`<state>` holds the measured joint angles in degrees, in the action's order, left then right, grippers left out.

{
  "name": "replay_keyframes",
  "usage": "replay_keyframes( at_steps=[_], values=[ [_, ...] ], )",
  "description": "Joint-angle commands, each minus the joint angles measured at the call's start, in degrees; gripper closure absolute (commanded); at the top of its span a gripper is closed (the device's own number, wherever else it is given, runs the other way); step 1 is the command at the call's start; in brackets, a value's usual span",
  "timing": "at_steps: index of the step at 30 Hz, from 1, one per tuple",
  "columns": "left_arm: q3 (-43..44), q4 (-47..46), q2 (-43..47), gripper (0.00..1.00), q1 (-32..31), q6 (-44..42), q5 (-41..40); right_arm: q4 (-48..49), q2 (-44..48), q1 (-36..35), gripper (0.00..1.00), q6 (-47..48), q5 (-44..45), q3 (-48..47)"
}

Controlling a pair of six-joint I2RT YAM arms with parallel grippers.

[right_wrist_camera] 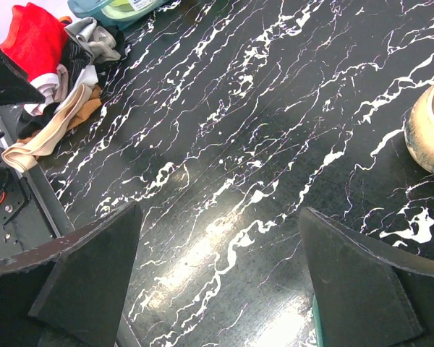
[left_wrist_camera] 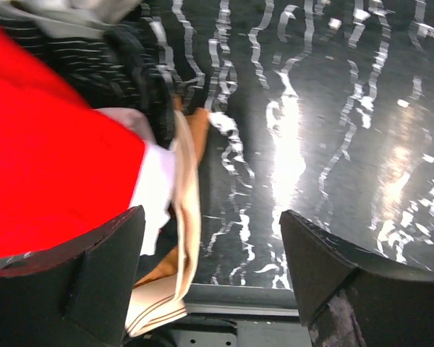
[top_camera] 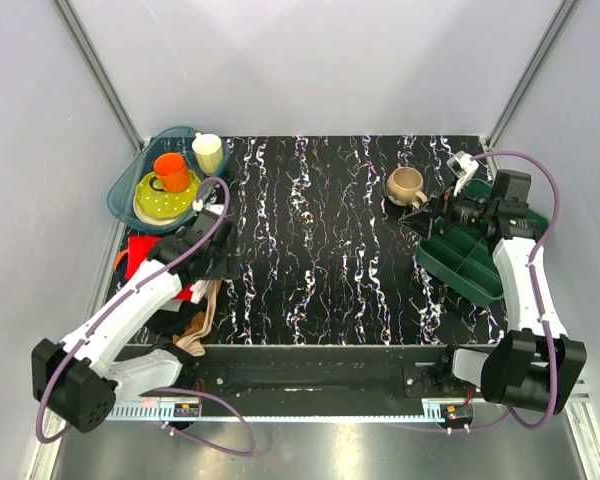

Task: Roll the underwear
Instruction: Pick up the underwear from the center of the board.

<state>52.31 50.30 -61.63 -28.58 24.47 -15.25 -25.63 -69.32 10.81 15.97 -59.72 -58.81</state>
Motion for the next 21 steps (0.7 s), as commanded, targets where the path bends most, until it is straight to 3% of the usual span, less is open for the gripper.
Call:
replay_keyframes(
  at_steps=[1,10,13,17,18,20,21],
  values=[
    [6.91,9.26,-4.71,0.24,-0.25,3.92,-17.15,0.23,0.59,-0.35,0.0,0.2,-2.15,-0.43],
    [7.98,10.78,-13.08,0.34,-0.25,2.69,-21.23,-0.48,1.56,-0.35,0.0,1.08,-2.5,-0.43],
    [7.98,9.73,-14.4,0.45,-0.25,1.73,-20.09,-0.65,1.64,-0.35,0.0,1.17,-2.59,-0.43],
    [8.24,9.64,-15.45,0.63,-0.25,1.28,-20.7,-0.74,1.64,-0.35,0.0,1.26,-2.5,-0.43],
    [8.24,9.64,-15.37,0.75,-0.25,1.2,-20.79,-0.74,1.56,-0.35,0.0,1.35,-2.5,-0.52],
    [8.5,9.72,-15.19,0.88,-0.25,0.93,-20.79,-0.83,1.64,-0.35,0.0,1.44,-2.5,-0.52],
    [8.59,9.9,-14.67,1.0,-0.25,0.76,-20.7,-0.83,1.64,-0.35,0.0,1.44,-2.5,-0.52]
  ],
)
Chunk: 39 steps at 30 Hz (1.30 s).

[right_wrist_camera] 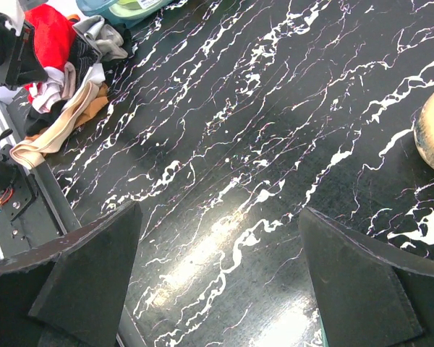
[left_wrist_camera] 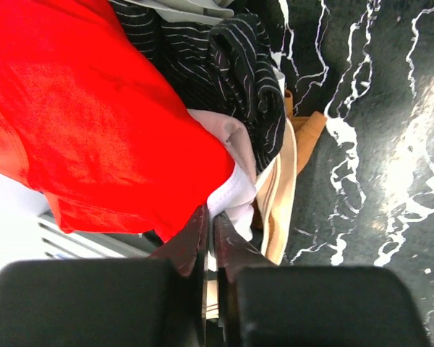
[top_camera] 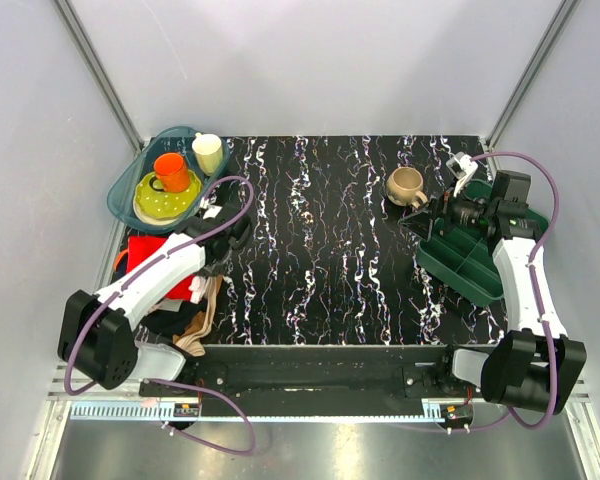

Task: Roll the underwear
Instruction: Pick up the underwear from the center of the board, then place the underwear at the center of the board.

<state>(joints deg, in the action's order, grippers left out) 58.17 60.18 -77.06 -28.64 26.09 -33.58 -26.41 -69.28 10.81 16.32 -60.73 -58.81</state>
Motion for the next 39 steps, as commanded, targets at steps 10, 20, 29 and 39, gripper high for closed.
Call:
replay_keyframes(
  at_steps=[10,20,29,39],
  values=[
    [18.61,8.28,7.97,1.0,-6.33,-1.12,1.41,-0.3,1.51,-0.35,0.0,1.35,-1.85,-0.43],
    [49.03,13.3,-8.34,1.0,-21.61,-5.08,7.2,-1.62,2.21,-0.26,0.01,2.75,-2.46,-0.61],
    [72.95,6.63,-26.55,1.0,-26.46,-8.94,23.29,-3.29,3.09,-0.26,0.0,5.22,-3.43,-0.69],
    [60.74,-13.32,-32.01,1.0,-12.5,-9.47,33.31,-5.66,2.21,-0.35,0.0,8.11,-2.12,-1.31]
  ],
)
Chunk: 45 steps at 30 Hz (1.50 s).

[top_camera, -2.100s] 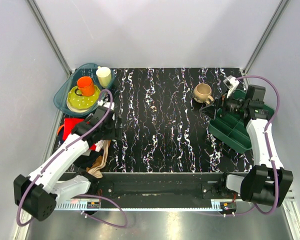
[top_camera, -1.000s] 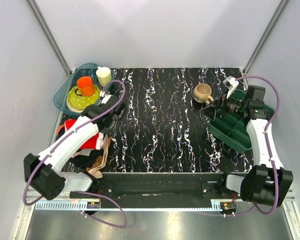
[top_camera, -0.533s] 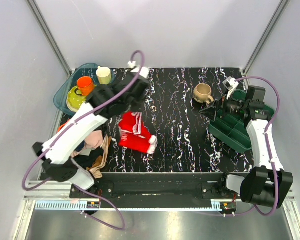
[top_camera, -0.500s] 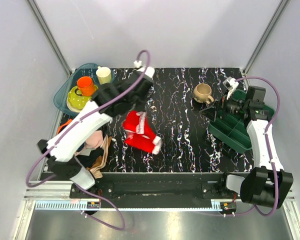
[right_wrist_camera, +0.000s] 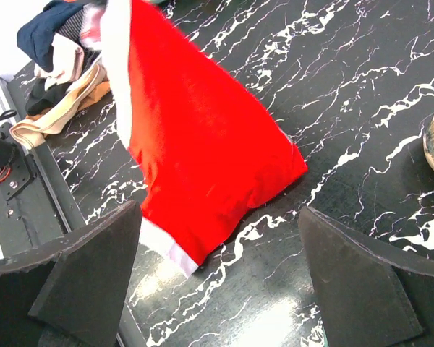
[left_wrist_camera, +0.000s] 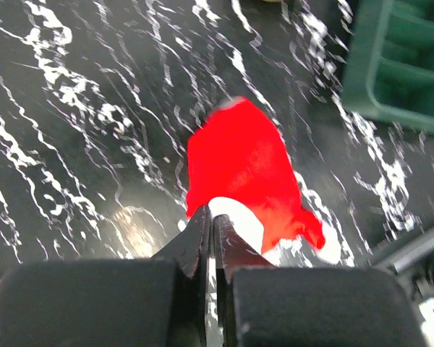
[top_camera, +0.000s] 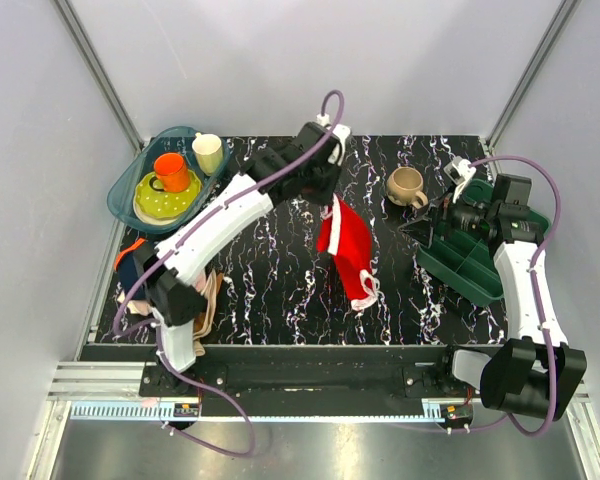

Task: Roll the underwear
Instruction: Place the underwear at the center of the board.

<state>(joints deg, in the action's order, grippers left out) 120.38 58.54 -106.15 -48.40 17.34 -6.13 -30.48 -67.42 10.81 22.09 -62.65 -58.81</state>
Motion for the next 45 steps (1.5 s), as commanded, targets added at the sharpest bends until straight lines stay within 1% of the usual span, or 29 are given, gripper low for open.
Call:
replay_keyframes(
  at_steps=[1,2,5,8,9,11,12,14,15,16,18,19,21,22,24,27,30,31,33,34,36,37,38,40,41,42,43,44,45],
  values=[
    [-1.37,-12.74,-3.88,1.0,8.4,-0.38,7.43,-1.95,0.18,-0.35,0.0,2.61,0.16,-1.31],
    [-1.37,-14.41,-5.54,1.0,10.59,-0.21,8.67,-2.21,0.27,-0.35,0.0,2.96,0.34,-1.22],
    [-1.2,-15.39,-7.84,1.0,13.5,-0.55,9.91,-3.71,-0.43,-0.96,0.0,4.98,0.34,-1.22],
    [-3.3,-15.39,-7.67,1.0,15.17,-1.52,11.05,-6.95,-2.09,-4.9,0.01,9.8,1.73,-1.57],
    [-5.22,-15.48,-7.32,1.0,15.35,-1.78,11.31,-7.57,-2.54,-10.4,0.0,12.95,5.14,-1.4],
    [-8.21,-16.18,-5.75,1.0,15.79,-2.58,11.93,-6.09,-3.77,-18.85,0.0,15.0,9.98,0.79],
    [-9.1,-16.27,-5.21,1.0,15.88,-2.84,12.28,-4.34,-4.3,-25.85,0.0,15.7,16.01,1.93],
    [-11.38,-16.79,-3.72,1.0,16.14,-3.54,12.9,1.98,-5.96,-32.75,0.0,15.36,22.8,5.36],
    [-12.09,-16.97,-3.28,1.0,16.23,-3.72,12.9,4.09,-6.67,-35.74,0.0,15.53,29.54,6.24],
    [-12.79,-17.15,-2.84,1.0,16.32,-4.16,12.9,7.59,-8.41,-41.25,0.0,15.62,32.82,7.2],
    [-15.16,-17.93,-1.52,1.0,16.76,-4.6,12.9,9.55,-11.14,-45.68,0.0,17.01,39.85,7.3],
    [-15.96,-18.2,-0.65,1.0,17.11,-4.95,12.9,10.43,-14.2,-49.01,0.0,17.55,41.54,7.04],
    [-18.77,-19.08,0.15,1.0,18.16,-5.65,12.9,11.75,-17.47,-51.75,0.01,18.25,46.28,6.51],
    [-19.65,-19.52,0.94,1.0,18.52,-5.83,12.99,12.19,-20.62,-53.85,0.02,18.43,47.87,6.25],
    [-22.19,-19.96,1.64,1.0,19.48,-6.35,13.34,13.68,-23.27,-54.92,0.07,18.96,52.08,5.72],
    [-24.84,-20.66,2.87,1.0,19.93,-7.32,14.57,14.74,-26.44,-55.89,0.09,20.01,53.51,5.46],
    [-25.46,-20.84,3.75,1.0,19.93,-7.76,15.01,14.23,-29.34,-56.86,0.2,20.28,54.39,5.02],
    [-25.89,-20.84,3.93,1.0,19.84,-7.76,15.09,13.61,-29.78,-57.04,0.33,20.19,54.48,4.84],
    [-26.24,-20.93,4.72,1.0,19.93,-8.03,14.75,11.07,-29.88,-57.13,0.52,19.93,54.13,3.79],
    [-26.86,-20.93,5.16,1.0,19.84,-8.2,14.14,10.1,-29.36,-57.21,0.7,19.58,54.13,3.35],
    [-27.82,-20.05,6.99,1.0,19.93,-8.82,13.6,5.97,-26.3,-57.13,0.82,19.66,53.43,2.21],
    [-29.13,-19.7,7.96,1.0,19.93,-8.91,13.51,4.13,-24.88,-57.13,0.9,19.66,52.38,1.68],
    [-30.02,-19.26,9.02,1.0,20.01,-8.99,13.69,-0.24,-23.39,-57.13,0.92,19.84,51.33,0.29],
    [-32.91,-16.89,12.79,1.0,19.93,-8.91,15.26,-5.62,-18.21,-57.13,0.96,20.8,48.78,-1.65],
    [-34.49,-16.27,14.29,1.0,19.93,-8.3,15.88,-11.21,-16.19,-57.13,0.98,21.33,45.89,-4.19],
    [-36.25,-16.09,18.3,1.0,19.93,-8.03,16.5,-13.97,-12.08,-57.21,0.98,21.77,44.56,-5.69],
    [-40.36,-16.09,20.61,1.0,19.93,-7.51,17.72,-16.6,-10.12,-57.13,0.99,22.55,41.76,-7.27],
    [-42.22,-16.01,25.07,1.0,19.84,-6.63,18.43,-21.76,-6.62,-57.04,1.0,23.0,40.34,-10.94],
    [-45.37,-15.57,27.29,1.0,19.92,-6.19,19.31,-23.82,-5.19,-57.21,1.0,23.26,39.28,-12.81]
  ],
)
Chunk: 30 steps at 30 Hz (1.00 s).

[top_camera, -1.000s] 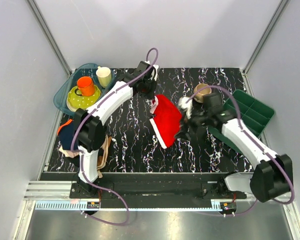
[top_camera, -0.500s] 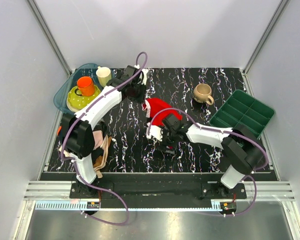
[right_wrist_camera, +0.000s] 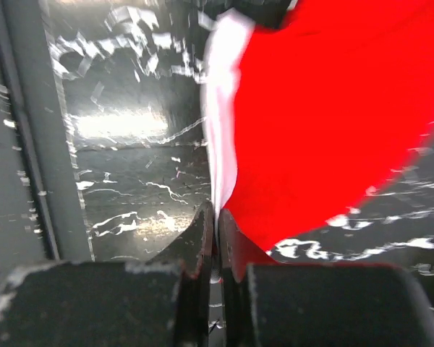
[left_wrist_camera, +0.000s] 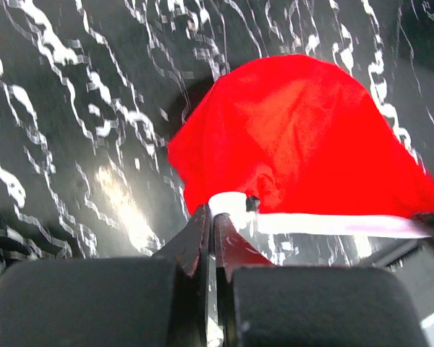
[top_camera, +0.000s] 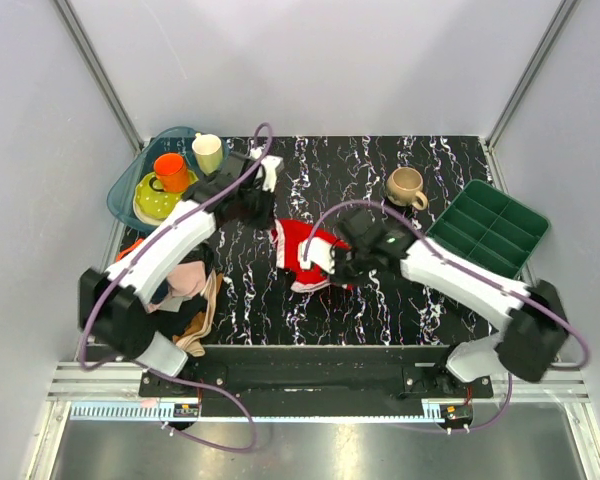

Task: Roll the underwear
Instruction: Place the underwear at the center of the board.

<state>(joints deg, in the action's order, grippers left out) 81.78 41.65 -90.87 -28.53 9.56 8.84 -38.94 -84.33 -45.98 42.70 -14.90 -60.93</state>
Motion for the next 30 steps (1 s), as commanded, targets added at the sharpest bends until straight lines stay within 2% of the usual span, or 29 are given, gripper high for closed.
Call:
replay_keyframes(
  at_steps=[1,3,4,6,7,8,11,12,13,14,15,16,17,18,19,20,21,22,23,24,26,27,28,29,30],
  values=[
    [-8.11,1.68,14.03,1.0,0.06,2.21,5.91,-17.12,12.78,-0.34,1.0,2.57,-9.53,-12.62],
    [-11.44,2.47,19.57,0.99,0.06,3.62,6.89,-19.24,14.45,-0.17,1.0,1.96,-8.84,-17.2],
    [-12.42,2.47,21.16,0.98,0.06,4.14,7.33,-18.46,14.29,0.44,1.0,0.12,-5.44,-18.25],
    [-15.23,1.34,23.54,0.97,0.06,5.81,7.42,-11.89,12.37,1.5,1.0,-2.34,-0.25,-19.23],
    [-15.94,0.72,23.37,0.96,0.14,6.25,6.72,-8.38,11.31,2.9,1.0,-4.44,5.09,-18.88],
    [-16.56,0.28,21.8,0.96,0.23,6.95,6.11,-1.91,9.82,3.87,1.0,-4.73,6.27,-18.27],
    [-18.76,-3.58,14.62,0.96,3.04,8.88,6.71,7.7,0.17,8.08,0.98,-6.31,6.98,-21.32],
    [-19.2,-5.51,12.49,0.96,4.87,9.42,6.54,9.39,-6.74,9.05,0.95,-6.83,7.68,-22.82],
    [-19.46,-6.74,10.47,0.94,5.76,10.03,4.97,10.89,-10.46,9.85,0.85,-7.97,9.69,-24.75],
    [-19.81,-8.15,7.41,0.85,6.9,11.86,4.09,13.95,-14.15,11.33,0.8,-8.59,11.19,-28.94],
    [-20.77,-11.03,6.07,0.8,9.26,12.93,2.86,15.02,-21.32,12.13,0.75,-9.12,12.51,-31.6],
    [-21.22,-12.45,5.01,0.72,10.68,13.98,3.46,15.12,-24.88,12.75,0.62,-10.6,13.65,-37.71],
    [-21.57,-14.47,3.26,0.57,12.17,16.43,4.33,14.16,-30.74,14.15,0.54,-11.4,14.27,-40.91],
    [-22.27,-15.53,2.9,0.57,15.06,17.06,5.47,12.76,-32.89,14.59,0.51,-12.28,14.45,-44.07],
    [-22.8,-16.15,3.15,0.56,16.22,17.59,7.83,10.92,-34.56,15.12,0.49,-14.11,12.63,-48.89],
    [-23.41,-17.38,5.68,0.54,17.01,17.94,8.12,8.12,-34.93,15.47,0.41,-15.18,11.22,-49.72],
    [-24.98,-17.91,7.71,0.42,18.06,17.69,6.47,7.65,-33.89,16.26,0.38,-16.14,9.55,-49.29],
    [-25.78,-18.18,9.99,0.35,18.16,16.12,5.41,7.82,-32.31,16.62,0.34,-16.76,5.62,-45.55],
    [-26.31,-18.62,14.27,0.31,18.16,14.97,4.96,8.09,-27.86,16.71,0.22,-16.94,3.67,-42.99],
    [-27.19,-18.88,16.14,0.27,18.16,13.92,6.52,7.83,-25.55,17.49,0.19,-17.21,0.95,-40.35],
    [-27.64,-19.76,19.83,0.24,18.16,10.49,10.04,6.42,-18.11,18.11,0.17,-16.95,-11.43,-32.0],
    [-27.9,-19.59,20.64,0.23,17.9,9.52,12.67,5.9,-15.53,18.2,0.16,-13.64,-16.17,-28.76],
    [-27.9,-19.15,21.25,0.23,17.73,8.81,13.04,4.67,-13.25,17.59,0.16,-11.17,-26.4,-22.28],
    [-28.16,-18.02,22.57,0.23,17.38,7.24,13.13,3.53,-9.13,16.98,0.17,-7.66,-30.76,-19.09],
    [-28.25,-17.4,23.36,0.22,17.2,6.18,12.7,2.13,-7.27,15.75,0.17,3.33,-33.59,-16.01]
  ],
)
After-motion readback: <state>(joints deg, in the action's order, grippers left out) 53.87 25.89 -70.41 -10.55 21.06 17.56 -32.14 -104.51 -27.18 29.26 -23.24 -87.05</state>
